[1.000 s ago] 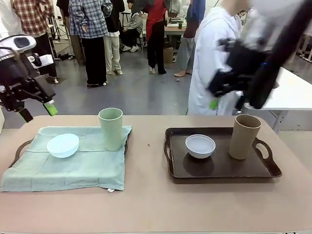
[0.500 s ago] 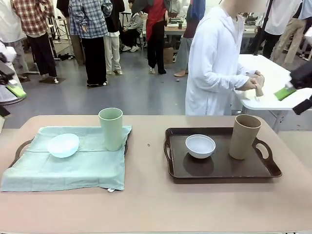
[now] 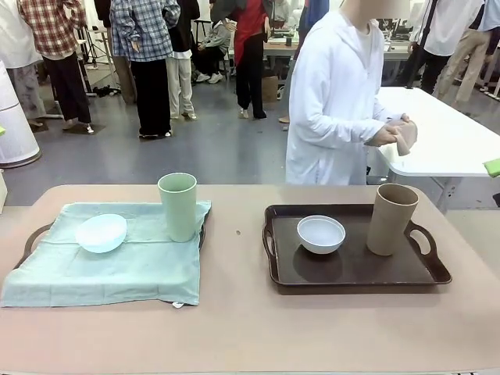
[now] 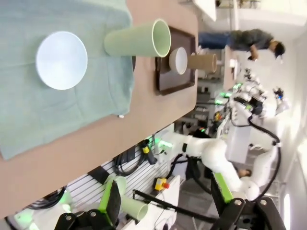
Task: Set up a tray with a mat and arrange the tableware.
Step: Pick up the Picnic Bowl and Reusable plastic cup from the Handle tray in front of the human's position and hold them in the air.
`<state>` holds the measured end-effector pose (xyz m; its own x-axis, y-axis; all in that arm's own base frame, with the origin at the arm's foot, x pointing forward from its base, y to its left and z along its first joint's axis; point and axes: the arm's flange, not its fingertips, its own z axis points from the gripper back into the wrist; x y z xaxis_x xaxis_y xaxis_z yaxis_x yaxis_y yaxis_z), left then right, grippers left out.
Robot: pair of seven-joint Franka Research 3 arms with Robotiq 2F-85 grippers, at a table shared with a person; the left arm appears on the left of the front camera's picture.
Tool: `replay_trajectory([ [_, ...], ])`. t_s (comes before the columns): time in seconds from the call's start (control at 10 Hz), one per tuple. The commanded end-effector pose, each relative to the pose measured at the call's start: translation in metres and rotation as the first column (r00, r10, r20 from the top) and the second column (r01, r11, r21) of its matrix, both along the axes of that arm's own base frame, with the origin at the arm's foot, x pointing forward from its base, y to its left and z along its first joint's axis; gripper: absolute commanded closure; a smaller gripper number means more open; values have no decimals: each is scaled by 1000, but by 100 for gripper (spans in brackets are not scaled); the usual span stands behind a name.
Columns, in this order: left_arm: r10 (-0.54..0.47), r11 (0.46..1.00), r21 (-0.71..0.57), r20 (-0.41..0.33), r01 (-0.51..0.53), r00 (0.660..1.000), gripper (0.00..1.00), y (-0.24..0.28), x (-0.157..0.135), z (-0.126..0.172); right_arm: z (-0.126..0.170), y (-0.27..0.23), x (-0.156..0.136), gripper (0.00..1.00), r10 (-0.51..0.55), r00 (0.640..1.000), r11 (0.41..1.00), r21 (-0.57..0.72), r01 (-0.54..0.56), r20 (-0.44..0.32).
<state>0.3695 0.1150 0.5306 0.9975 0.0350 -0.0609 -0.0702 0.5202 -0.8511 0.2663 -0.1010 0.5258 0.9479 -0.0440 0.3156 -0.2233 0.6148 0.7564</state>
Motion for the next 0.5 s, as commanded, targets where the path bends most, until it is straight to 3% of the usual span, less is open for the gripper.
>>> replay_trajectory([
  [0.0, 93, 995, -47, 38, -91, 995, 0, 13, -20, -7, -12, -7, -10, 0, -14, 1000, 998, 66, 13, 17],
  [0.1, 118, 993, 20, 49, -119, 992, 0, 9, -28, -9, -15, -7, -11, 0, -34, 999, 999, 28, 34, -20],
  [0.2, 43, 999, -22, 1, -43, 999, 0, 11, -9, -4, -5, -6, -5, 0, -14, 1000, 1000, 26, 14, -2],
  [0.4, 43, 999, -22, 1, -43, 999, 0, 11, -9, -4, -5, -6, -5, 0, -14, 1000, 1000, 26, 14, -2],
])
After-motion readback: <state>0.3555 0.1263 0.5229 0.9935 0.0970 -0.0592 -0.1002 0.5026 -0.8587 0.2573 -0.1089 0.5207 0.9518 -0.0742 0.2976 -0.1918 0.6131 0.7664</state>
